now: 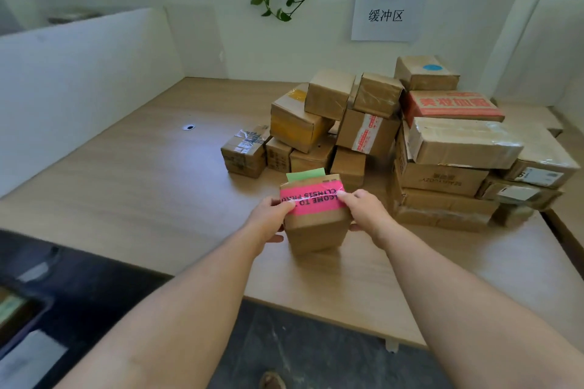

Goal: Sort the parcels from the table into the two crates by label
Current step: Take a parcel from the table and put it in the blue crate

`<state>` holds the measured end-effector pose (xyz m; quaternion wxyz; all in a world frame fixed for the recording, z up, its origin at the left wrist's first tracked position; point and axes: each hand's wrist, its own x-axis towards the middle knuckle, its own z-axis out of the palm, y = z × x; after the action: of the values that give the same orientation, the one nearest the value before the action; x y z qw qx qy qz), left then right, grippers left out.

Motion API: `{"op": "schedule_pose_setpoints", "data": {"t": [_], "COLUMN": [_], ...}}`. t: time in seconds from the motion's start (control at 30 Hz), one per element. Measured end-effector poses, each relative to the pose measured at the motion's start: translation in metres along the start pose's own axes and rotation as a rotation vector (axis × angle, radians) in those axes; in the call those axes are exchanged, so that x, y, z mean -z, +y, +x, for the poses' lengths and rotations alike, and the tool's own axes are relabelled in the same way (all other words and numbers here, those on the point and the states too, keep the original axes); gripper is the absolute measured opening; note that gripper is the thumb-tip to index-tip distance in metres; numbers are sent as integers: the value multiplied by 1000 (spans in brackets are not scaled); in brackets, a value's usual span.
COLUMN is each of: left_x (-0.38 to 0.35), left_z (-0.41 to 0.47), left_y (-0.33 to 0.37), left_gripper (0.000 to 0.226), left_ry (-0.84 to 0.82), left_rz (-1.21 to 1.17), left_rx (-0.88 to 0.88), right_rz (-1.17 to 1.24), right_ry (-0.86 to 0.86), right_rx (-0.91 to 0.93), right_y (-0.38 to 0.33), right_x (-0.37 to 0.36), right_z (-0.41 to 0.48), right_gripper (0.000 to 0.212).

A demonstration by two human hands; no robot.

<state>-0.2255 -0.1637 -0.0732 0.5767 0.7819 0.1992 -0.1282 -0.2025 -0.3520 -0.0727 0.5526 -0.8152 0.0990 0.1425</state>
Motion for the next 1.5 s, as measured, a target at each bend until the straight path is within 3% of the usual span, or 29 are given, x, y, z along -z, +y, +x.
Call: {"op": "schedule_pose_setpoints", "data": {"t": [0.1, 0.23, 0.53, 0.73, 0.9, 1.03, 1.2, 1.37, 1.5], "left_x": [13, 28, 96, 180, 265, 329, 408, 481, 526], "left_z": [-13, -22, -33, -41, -44, -47, -56, -68, -88], "left_y": [-6, -10, -38, -74, -108, -138, -185, -241, -279], "left_gripper": [57, 74, 62, 51, 26, 25, 15, 15, 45], "left_ry": [5, -13, 52, 127, 226, 293, 402, 520, 546], "left_rz": [8, 30, -6, -141, -249, -263, -293, -250, -226], "left_rx": [4, 8, 10, 58, 71, 77, 128, 165, 176], "right_rz": [-10, -5, -125, -212, -326, -468, -391, -431, -504], "right_ry": [-61, -145, -314, -449, -485, -511, -580, -624, -770], "right_rx": [42, 57, 139, 210, 248, 292, 264, 315, 321], "right_y": [-4, -9, -42, -78, -109, -129, -161, -175, -181], "right_x": [-12, -27, -95, -182, -275, -346, -443, -539, -600], "right_z": [-7, -12, -12, -15, -22, -27, -50, -71, -92], "right_gripper": [32, 58, 70, 59, 45, 39, 22, 13, 13]}}
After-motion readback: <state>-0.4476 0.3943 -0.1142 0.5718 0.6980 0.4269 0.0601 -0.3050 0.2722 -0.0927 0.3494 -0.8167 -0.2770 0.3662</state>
